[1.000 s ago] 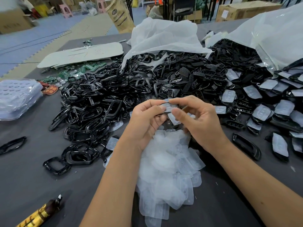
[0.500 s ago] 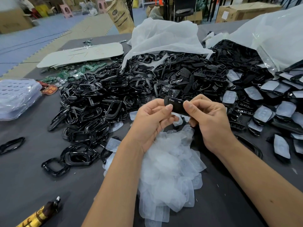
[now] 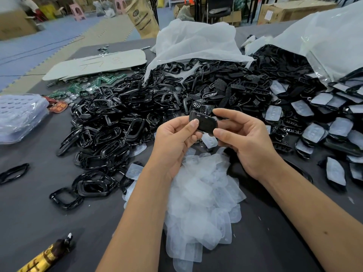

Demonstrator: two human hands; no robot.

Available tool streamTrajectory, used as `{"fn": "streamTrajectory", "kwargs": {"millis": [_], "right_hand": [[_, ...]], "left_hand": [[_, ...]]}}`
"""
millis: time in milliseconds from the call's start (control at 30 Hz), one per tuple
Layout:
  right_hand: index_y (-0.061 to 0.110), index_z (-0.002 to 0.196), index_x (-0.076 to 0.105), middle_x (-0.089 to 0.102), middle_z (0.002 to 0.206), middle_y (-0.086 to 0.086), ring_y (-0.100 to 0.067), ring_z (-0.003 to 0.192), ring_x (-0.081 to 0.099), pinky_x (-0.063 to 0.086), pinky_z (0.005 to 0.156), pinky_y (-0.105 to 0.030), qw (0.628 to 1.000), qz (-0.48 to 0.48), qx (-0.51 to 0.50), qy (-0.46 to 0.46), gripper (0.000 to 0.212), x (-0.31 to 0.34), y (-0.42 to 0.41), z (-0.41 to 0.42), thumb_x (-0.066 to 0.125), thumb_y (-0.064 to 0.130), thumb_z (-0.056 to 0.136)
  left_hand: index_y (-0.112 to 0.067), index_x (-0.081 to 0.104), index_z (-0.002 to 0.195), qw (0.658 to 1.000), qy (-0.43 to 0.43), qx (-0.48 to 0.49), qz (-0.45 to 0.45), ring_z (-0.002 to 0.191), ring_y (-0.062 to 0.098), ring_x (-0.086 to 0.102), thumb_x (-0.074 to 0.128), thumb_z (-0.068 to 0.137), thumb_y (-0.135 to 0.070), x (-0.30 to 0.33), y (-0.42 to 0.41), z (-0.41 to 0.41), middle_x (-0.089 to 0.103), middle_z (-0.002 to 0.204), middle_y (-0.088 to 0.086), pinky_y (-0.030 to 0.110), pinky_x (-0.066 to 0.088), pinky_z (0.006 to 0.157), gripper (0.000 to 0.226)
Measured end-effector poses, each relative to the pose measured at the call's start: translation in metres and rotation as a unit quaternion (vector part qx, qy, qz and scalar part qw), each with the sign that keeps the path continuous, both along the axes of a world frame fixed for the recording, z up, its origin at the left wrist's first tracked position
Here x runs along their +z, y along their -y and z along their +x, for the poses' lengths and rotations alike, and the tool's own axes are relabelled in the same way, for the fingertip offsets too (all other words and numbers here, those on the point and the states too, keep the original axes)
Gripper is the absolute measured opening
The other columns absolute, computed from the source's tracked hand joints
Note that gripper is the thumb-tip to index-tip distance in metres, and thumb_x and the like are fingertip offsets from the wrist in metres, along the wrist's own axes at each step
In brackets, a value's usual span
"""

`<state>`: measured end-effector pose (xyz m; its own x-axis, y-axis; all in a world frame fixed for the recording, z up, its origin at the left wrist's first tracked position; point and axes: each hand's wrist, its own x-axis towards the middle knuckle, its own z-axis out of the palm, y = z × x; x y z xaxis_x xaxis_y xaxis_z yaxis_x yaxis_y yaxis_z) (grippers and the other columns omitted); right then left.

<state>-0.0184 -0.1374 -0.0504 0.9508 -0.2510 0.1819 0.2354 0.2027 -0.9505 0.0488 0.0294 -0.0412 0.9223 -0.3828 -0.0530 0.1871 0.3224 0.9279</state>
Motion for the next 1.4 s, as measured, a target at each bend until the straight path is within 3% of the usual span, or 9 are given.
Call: {"fn": "streamTrajectory", "kwargs": {"millis": [100, 400, 567, 667, 733, 867, 1100, 1267, 1400], "right_hand": [[0.013, 0.119, 0.074, 0.080, 0.094, -0.009, -0.020, 0.085, 0.074, 0.060, 0.078, -0.026, 1.000, -0.015, -0.009, 0.003, 0.042, 0.000, -0.002, 0.000, 0.079, -0.007, 0.082], [0.009, 0.110, 0.074, 0.079, 0.092, -0.011, -0.024, 0.080, 0.072, 0.058, 0.069, -0.023, 0.998, -0.002, -0.060, -0.010, 0.033, -0.002, -0.003, 0.002, 0.080, -0.007, 0.082], [0.016, 0.100, 0.079, 0.078, 0.090, 0.005, -0.012, 0.086, 0.074, 0.059, 0.078, -0.025, 0.965, -0.199, -0.164, 0.051, 0.026, -0.004, -0.007, 0.000, 0.080, -0.004, 0.084], [0.019, 0.098, 0.081, 0.077, 0.092, 0.009, -0.016, 0.087, 0.073, 0.057, 0.068, -0.028, 0.936, -0.277, -0.203, 0.076, 0.024, -0.006, -0.009, -0.002, 0.079, -0.002, 0.085], [0.019, 0.097, 0.081, 0.077, 0.093, 0.008, -0.016, 0.086, 0.072, 0.054, 0.064, -0.026, 0.922, -0.305, -0.223, 0.090, 0.026, -0.007, -0.008, -0.001, 0.078, -0.004, 0.085], [0.019, 0.095, 0.081, 0.076, 0.089, 0.009, -0.018, 0.081, 0.071, 0.050, 0.063, -0.020, 0.915, -0.310, -0.238, 0.098, 0.031, -0.007, -0.004, 0.000, 0.072, -0.009, 0.086], [0.016, 0.097, 0.081, 0.077, 0.094, 0.008, -0.014, 0.090, 0.074, 0.058, 0.067, -0.032, 0.912, -0.324, -0.228, 0.111, 0.029, -0.006, -0.007, -0.001, 0.073, -0.010, 0.087], [0.018, 0.110, 0.076, 0.075, 0.105, 0.011, -0.017, 0.099, 0.072, 0.062, 0.068, -0.039, 0.920, -0.306, -0.220, 0.108, 0.034, -0.004, -0.008, -0.001, 0.065, -0.008, 0.092], [0.017, 0.112, 0.073, 0.071, 0.096, 0.007, -0.022, 0.088, 0.071, 0.061, 0.067, -0.049, 0.942, -0.266, -0.187, 0.079, 0.015, -0.006, -0.008, 0.000, 0.064, 0.014, 0.101]], "left_hand": [[-0.005, 0.075, 0.099, 1.000, -0.007, 0.012, 0.010, 0.061, 0.007, 0.063, 0.067, 0.096, -0.003, -0.001, 0.000, 0.001, 0.072, 0.080, 0.006, 0.013, 0.053, 0.059, 0.009], [-0.002, 0.072, 0.104, 1.000, -0.003, 0.011, 0.005, 0.068, 0.008, 0.068, 0.066, 0.098, -0.003, -0.004, 0.001, 0.000, 0.075, 0.085, 0.005, 0.014, 0.055, 0.066, 0.009], [0.001, 0.073, 0.108, 1.000, -0.014, -0.003, -0.011, 0.085, 0.018, 0.074, 0.061, 0.102, -0.011, 0.000, 0.003, -0.002, 0.076, 0.096, 0.013, 0.021, 0.058, 0.080, 0.017], [-0.002, 0.076, 0.106, 0.999, -0.034, -0.007, 0.001, 0.081, 0.023, 0.073, 0.063, 0.102, -0.021, 0.002, 0.003, -0.002, 0.072, 0.100, 0.021, 0.023, 0.060, 0.076, 0.023], [-0.001, 0.074, 0.109, 1.000, -0.018, -0.011, 0.023, 0.081, 0.022, 0.073, 0.068, 0.098, -0.010, 0.001, 0.002, -0.003, 0.072, 0.100, 0.021, 0.024, 0.061, 0.076, 0.016], [-0.005, 0.071, 0.107, 0.999, 0.013, -0.018, 0.047, 0.078, 0.023, 0.075, 0.071, 0.087, 0.012, 0.000, -0.001, -0.005, 0.075, 0.102, 0.023, 0.024, 0.060, 0.074, 0.026], [0.000, 0.070, 0.113, 0.999, 0.002, -0.038, 0.034, 0.083, 0.024, 0.075, 0.066, 0.089, 0.014, -0.001, -0.001, -0.003, 0.076, 0.105, 0.021, 0.023, 0.059, 0.076, 0.027], [-0.008, 0.072, 0.105, 0.997, 0.021, -0.012, 0.070, 0.088, 0.032, 0.078, 0.074, 0.085, 0.011, -0.002, 0.000, -0.006, 0.076, 0.108, 0.020, 0.045, 0.050, 0.091, 0.028], [-0.014, 0.071, 0.096, 0.997, 0.027, -0.002, 0.076, 0.084, 0.032, 0.078, 0.075, 0.084, 0.012, 0.000, 0.001, -0.009, 0.078, 0.101, 0.017, 0.052, 0.042, 0.089, 0.029]]}}
